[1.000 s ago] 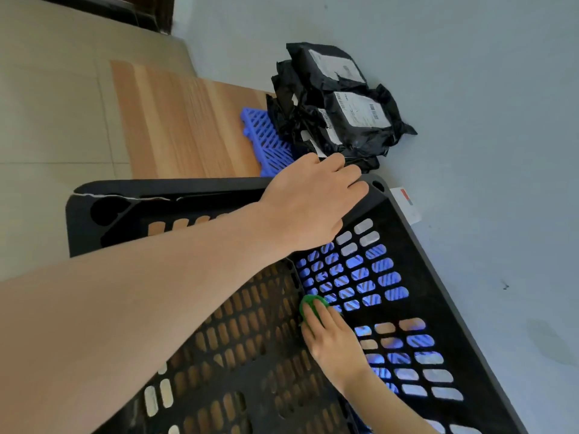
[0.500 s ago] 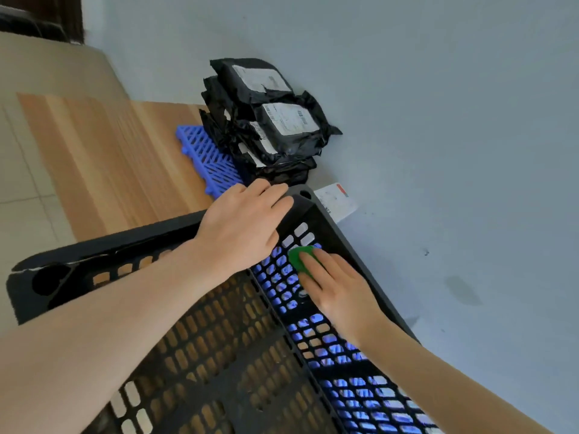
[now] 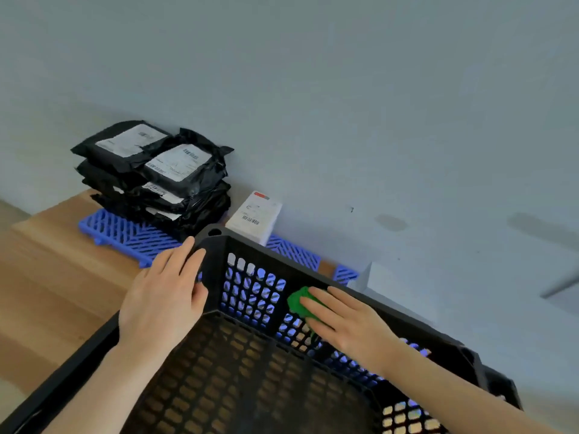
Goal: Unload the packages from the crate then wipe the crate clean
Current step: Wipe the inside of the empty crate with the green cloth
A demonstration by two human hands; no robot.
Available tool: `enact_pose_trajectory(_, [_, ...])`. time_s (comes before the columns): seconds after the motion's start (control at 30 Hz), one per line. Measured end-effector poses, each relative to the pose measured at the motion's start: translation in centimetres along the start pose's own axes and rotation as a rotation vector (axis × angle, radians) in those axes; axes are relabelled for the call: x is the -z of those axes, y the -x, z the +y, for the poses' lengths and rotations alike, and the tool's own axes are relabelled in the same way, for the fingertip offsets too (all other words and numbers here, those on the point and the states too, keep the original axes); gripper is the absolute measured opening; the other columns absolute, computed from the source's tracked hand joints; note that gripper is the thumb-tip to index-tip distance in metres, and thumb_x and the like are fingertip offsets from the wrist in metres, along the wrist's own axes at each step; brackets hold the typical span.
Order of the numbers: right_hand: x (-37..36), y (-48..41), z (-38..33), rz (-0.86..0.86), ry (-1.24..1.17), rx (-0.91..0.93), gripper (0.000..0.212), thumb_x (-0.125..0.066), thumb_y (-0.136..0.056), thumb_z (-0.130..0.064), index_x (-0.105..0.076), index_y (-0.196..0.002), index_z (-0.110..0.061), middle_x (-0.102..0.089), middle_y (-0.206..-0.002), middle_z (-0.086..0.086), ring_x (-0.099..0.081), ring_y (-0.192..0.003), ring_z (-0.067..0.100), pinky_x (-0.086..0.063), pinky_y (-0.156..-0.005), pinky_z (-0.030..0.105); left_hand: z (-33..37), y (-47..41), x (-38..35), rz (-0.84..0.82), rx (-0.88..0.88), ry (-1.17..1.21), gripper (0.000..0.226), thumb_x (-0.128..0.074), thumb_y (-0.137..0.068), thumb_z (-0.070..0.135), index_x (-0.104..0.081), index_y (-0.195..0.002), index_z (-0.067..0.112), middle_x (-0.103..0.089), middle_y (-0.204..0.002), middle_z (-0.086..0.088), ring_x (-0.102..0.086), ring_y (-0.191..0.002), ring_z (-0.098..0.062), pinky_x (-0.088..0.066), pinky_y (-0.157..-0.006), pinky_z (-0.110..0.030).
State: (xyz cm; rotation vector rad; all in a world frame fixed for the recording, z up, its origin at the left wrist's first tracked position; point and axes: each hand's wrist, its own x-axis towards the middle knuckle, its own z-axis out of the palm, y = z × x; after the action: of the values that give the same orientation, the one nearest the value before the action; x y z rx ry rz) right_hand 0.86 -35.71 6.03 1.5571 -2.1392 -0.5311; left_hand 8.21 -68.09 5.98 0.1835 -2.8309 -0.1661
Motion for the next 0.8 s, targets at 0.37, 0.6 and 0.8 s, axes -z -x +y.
enact_pose_trajectory(0.37, [0.9,6.6,-0.6,0.003,-0.043,-0.255,0.028,-0.059,-0.093,-0.017,-0.062,-0.12,-0.023,-0.046,-0.146,0.002,-0.027,-0.143,0.028,-0.027,-0.116,0.046,-0.7,-1.3,-0.3,-0.121,0.082,-0.003,0.056,-0.078,-0.072,0.033,-0.065,-0.125,0.019,-0.05,-0.145,-0.003,-0.042,-0.132,-0.032,-0.038,-0.106,-0.054])
enact_pose_trajectory(0.6, [2.1,7.4,-1.8,0.065,-0.008,-0.486,0.024,-0.044,-0.1,-0.018,-0.066,-0.11,-0.023,-0.058,-0.133,0.001,-0.052,-0.119,0.024,-0.038,-0.105,0.038,2.5,-4.6,-0.9,0.022,-0.3,0.097,0.067,-0.043,-0.069,0.053,-0.067,-0.12,0.018,-0.059,-0.136,-0.009,-0.045,-0.13,-0.034,-0.032,-0.104,-0.046])
enact_pose_trajectory(0.8, [2.9,5.0,-3.4,0.135,0.112,-0.743,0.034,-0.035,-0.1,-0.014,-0.068,-0.099,-0.023,-0.048,-0.114,0.005,-0.052,-0.103,0.024,-0.041,-0.092,0.037,4.9,-9.1,-2.7,-0.059,-0.79,0.259,0.058,-0.045,-0.075,0.046,-0.061,-0.126,0.023,-0.058,-0.136,0.003,-0.046,-0.129,-0.022,-0.044,-0.098,-0.043])
